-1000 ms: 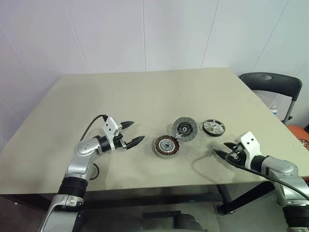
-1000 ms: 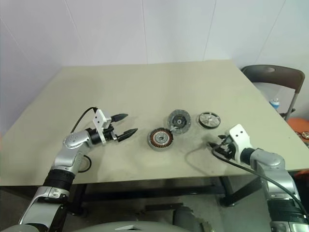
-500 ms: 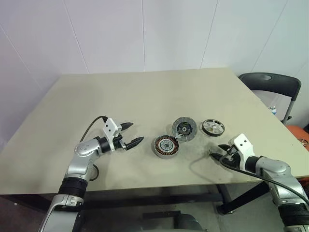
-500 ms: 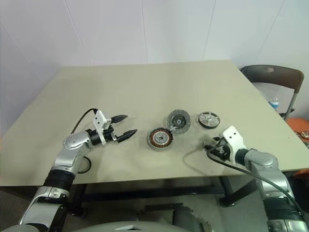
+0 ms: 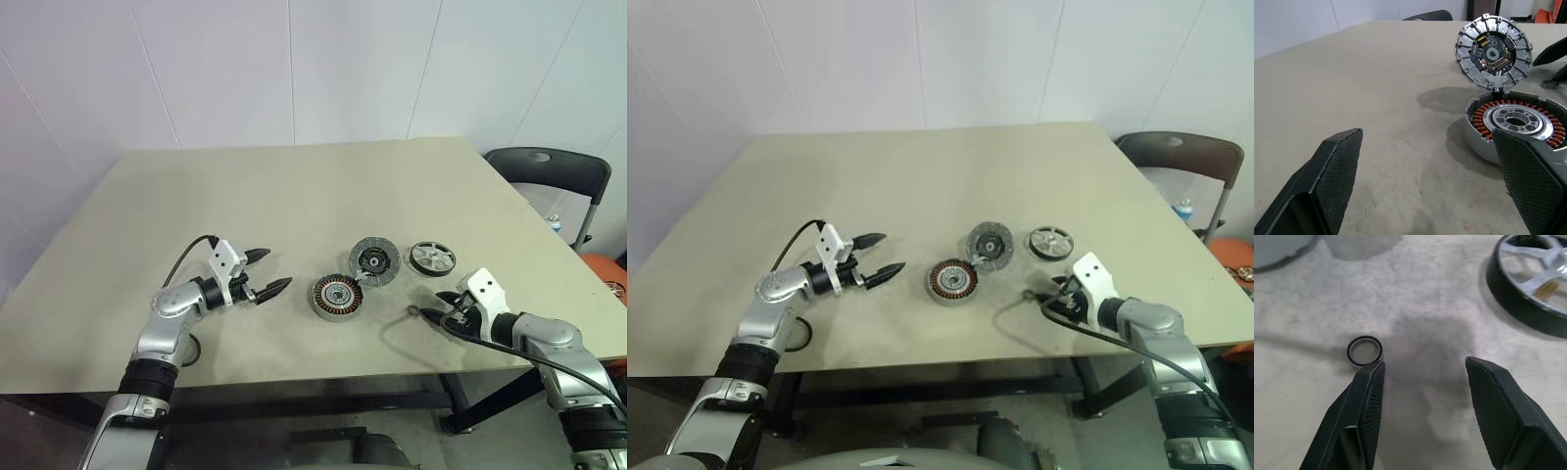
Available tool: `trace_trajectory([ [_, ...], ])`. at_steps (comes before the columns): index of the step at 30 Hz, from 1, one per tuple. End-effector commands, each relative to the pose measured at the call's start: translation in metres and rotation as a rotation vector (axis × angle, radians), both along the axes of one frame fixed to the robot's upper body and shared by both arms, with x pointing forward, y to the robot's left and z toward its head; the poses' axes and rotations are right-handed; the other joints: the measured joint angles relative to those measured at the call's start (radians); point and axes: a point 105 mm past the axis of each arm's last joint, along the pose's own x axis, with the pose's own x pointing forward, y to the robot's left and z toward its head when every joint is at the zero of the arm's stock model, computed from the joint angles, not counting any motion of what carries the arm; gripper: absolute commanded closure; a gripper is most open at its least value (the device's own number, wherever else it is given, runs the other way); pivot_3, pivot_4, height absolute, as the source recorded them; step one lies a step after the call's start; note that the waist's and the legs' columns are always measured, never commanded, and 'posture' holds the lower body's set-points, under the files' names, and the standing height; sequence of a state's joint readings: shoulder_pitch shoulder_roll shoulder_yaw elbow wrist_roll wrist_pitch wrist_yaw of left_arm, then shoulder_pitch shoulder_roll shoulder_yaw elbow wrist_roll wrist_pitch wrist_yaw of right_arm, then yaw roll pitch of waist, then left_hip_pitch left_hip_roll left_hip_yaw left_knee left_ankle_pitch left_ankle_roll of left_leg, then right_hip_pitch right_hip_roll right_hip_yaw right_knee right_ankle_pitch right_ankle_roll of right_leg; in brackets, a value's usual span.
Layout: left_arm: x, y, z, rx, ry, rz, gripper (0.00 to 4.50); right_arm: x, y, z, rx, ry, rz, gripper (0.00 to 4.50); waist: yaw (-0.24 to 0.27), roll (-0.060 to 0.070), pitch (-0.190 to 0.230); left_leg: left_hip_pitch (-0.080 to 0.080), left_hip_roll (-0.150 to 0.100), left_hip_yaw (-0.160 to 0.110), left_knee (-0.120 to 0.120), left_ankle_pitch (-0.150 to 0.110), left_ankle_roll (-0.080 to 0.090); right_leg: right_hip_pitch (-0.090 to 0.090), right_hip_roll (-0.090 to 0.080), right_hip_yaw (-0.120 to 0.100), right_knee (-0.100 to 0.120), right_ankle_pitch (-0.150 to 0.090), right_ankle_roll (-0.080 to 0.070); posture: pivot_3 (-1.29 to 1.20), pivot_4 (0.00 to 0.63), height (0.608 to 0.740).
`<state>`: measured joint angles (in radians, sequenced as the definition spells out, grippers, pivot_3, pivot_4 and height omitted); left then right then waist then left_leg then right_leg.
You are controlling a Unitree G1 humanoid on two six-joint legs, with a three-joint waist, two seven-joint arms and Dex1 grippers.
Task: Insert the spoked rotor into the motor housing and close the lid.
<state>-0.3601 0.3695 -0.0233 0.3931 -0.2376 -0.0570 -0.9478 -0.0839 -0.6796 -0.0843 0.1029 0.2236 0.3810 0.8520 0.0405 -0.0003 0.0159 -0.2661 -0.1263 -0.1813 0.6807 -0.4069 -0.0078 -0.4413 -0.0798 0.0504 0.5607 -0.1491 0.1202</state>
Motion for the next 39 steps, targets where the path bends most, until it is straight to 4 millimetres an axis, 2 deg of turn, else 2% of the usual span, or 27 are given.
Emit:
trace_trajectory([
  [1,0.002,-0.002,0.01,0.002,-0.044,-0.005,0.0,0.002,0.013,0.015,0.063,-0.03,0.049,1.75,0.0,0.0,0.0,0.0,0.0,0.0,0.0,0.0,0.0,0.0,0.0,0.0,0.0,0.0,0.0,0.0,0.0,0.74],
  [9,0.002,-0.001,0.009,0.009,-0.041,-0.005,0.0,0.001,0.019,0.014,0.066,-0.012,0.074,1.75,0.001,0.0,0.0,0.0,0.0,0.0,0.0,0.0,0.0,0.0,0.0,0.0,0.0,0.0,0.0,0.0,0.0,0.74],
  [18,0.003,-0.003,0.012,0.01,-0.045,-0.008,0.0,0.005,0.041,0.005,-0.006,-0.014,0.141,1.75,-0.002,-0.001,0.0,0.001,0.001,0.002,0.0,0.0,0.0,0.001,0.0,0.0,0.0,0.001,-0.001,0.0,0.0,0.74],
  [26,0.004,-0.002,0.013,0.013,-0.048,-0.001,0.0,0.008,0.051,0.001,-0.012,-0.009,0.171,1.75,-0.002,-0.001,0.0,0.004,0.003,0.009,0.0,0.0,0.0,0.001,0.0,0.0,0.0,0.003,0.0,0.0,0.0,0.74],
  [29,0.004,0.0,0.014,0.014,-0.052,0.004,0.0,0.009,0.052,0.001,-0.006,-0.009,0.175,2.35,-0.002,-0.001,0.0,0.004,0.003,0.009,0.0,0.0,0.0,0.001,0.0,0.0,0.0,0.003,0.0,0.0,0.0,0.74],
  [35,0.005,0.0,0.015,0.017,-0.055,0.007,0.0,0.01,0.044,0.002,-0.015,-0.004,0.162,4.37,0.0,-0.001,0.0,0.005,0.003,0.009,0.0,0.0,0.0,0.002,0.0,0.001,0.0,0.004,0.0,0.0,0.0,0.74],
  [39,0.005,0.0,0.015,0.016,-0.055,0.008,0.0,0.008,0.037,0.002,-0.004,0.006,0.14,4.37,0.0,-0.001,0.0,0.006,0.003,0.01,0.0,0.0,0.0,0.003,0.0,0.001,-0.001,0.004,0.0,0.0,0.0,0.74],
])
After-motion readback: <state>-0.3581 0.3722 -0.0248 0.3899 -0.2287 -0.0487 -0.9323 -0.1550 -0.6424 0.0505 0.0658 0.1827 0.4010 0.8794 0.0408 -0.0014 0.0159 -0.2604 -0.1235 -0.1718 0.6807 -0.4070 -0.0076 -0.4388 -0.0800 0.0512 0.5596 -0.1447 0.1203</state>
